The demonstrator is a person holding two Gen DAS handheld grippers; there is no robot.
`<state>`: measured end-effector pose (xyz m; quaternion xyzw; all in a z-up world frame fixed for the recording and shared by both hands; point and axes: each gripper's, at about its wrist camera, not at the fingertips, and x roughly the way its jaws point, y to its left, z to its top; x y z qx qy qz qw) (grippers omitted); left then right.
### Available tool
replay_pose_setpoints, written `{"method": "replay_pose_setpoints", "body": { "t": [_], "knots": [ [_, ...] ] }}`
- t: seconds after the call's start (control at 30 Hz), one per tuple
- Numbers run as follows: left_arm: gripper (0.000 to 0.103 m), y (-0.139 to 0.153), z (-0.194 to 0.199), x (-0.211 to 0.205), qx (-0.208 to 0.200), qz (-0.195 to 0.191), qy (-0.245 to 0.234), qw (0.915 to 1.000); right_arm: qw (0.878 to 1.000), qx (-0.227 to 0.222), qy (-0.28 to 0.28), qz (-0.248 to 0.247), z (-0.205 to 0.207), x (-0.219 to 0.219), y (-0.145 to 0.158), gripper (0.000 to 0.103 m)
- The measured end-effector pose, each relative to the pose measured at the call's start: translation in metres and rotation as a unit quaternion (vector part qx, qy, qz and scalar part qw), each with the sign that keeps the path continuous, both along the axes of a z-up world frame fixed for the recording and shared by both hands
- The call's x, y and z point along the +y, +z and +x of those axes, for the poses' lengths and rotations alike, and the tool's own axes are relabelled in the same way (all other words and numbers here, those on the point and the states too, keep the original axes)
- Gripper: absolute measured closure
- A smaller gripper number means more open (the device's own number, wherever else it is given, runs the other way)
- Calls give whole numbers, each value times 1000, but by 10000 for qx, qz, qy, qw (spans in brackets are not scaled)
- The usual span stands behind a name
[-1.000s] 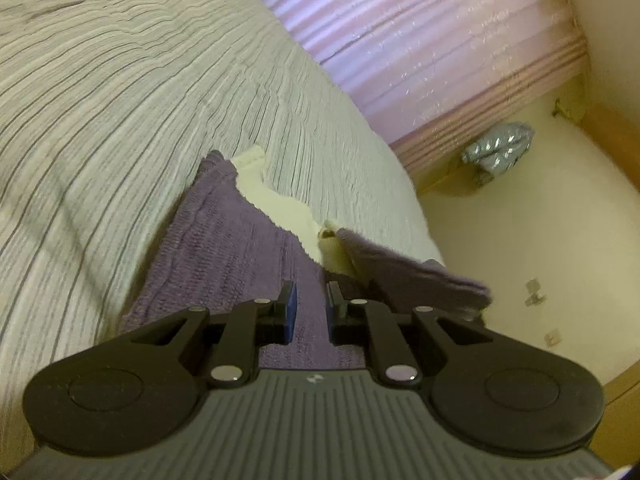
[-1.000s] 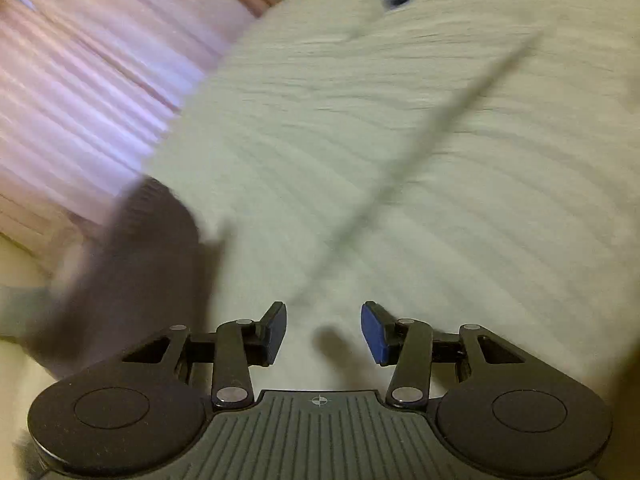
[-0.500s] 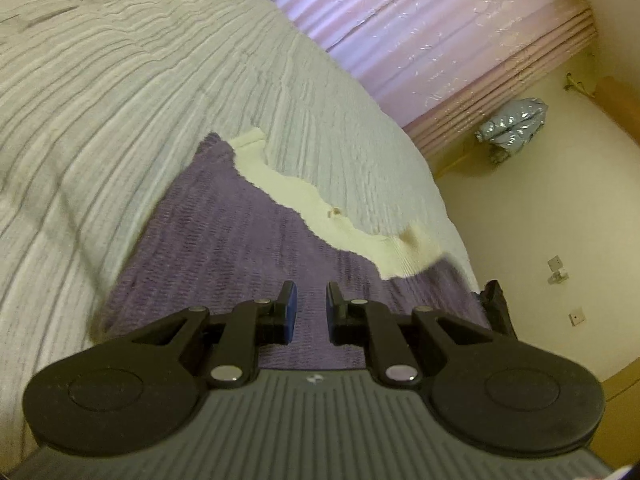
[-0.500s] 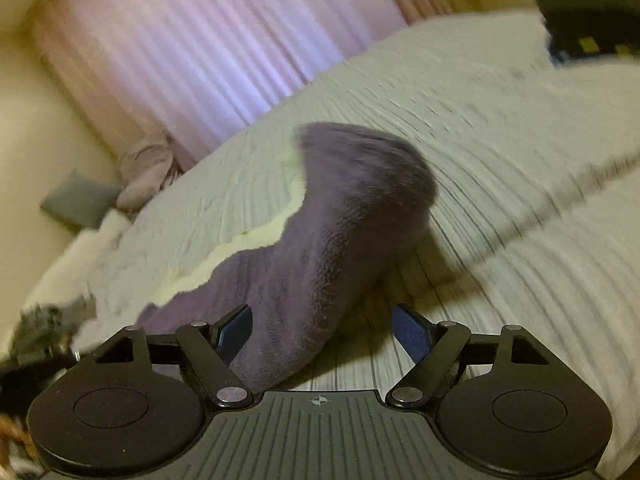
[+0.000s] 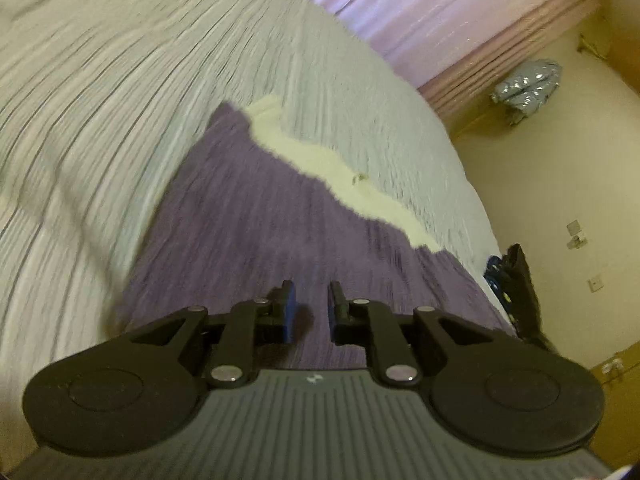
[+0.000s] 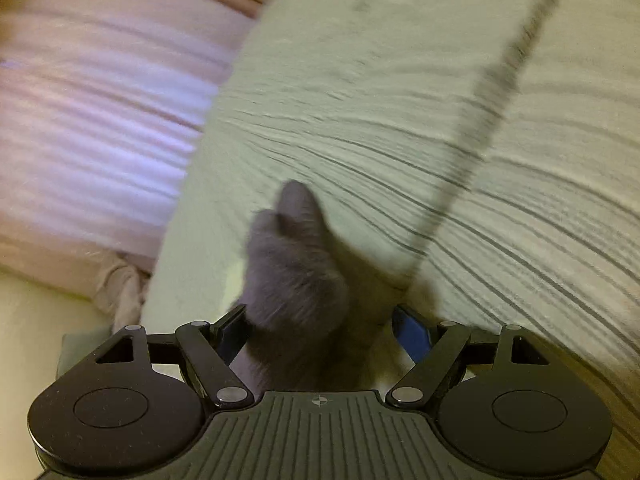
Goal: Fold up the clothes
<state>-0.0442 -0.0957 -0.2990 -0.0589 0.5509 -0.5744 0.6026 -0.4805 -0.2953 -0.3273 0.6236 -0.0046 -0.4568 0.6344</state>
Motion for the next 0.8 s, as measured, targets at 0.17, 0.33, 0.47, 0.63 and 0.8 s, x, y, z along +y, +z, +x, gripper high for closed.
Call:
{"method": "replay_pose_setpoints", "body": {
  "t": [0.17, 0.33, 0.47, 0.63, 0.8],
  "knots": [
    [54, -7, 9, 57, 977, 530, 1058, 9882, 9973, -13, 3, 729, 2, -14, -1, 23],
    [53, -46, 2, 67, 1566, 409, 2720, 9486, 9933, -62, -9, 1155, 3, -25, -13, 24],
    [78, -53, -4, 57, 1375, 229, 3061, 9418, 9907, 93, 68, 1358, 3, -32, -19, 66],
    [88, -13, 15, 47, 777, 217, 2735, 9585, 9898, 356, 224, 1359, 6, -27, -9, 79],
    [88, 30, 35, 23, -153, 463, 2115, 9761, 9825, 344, 195, 1820, 10, 13, -5, 79]
  ]
}}
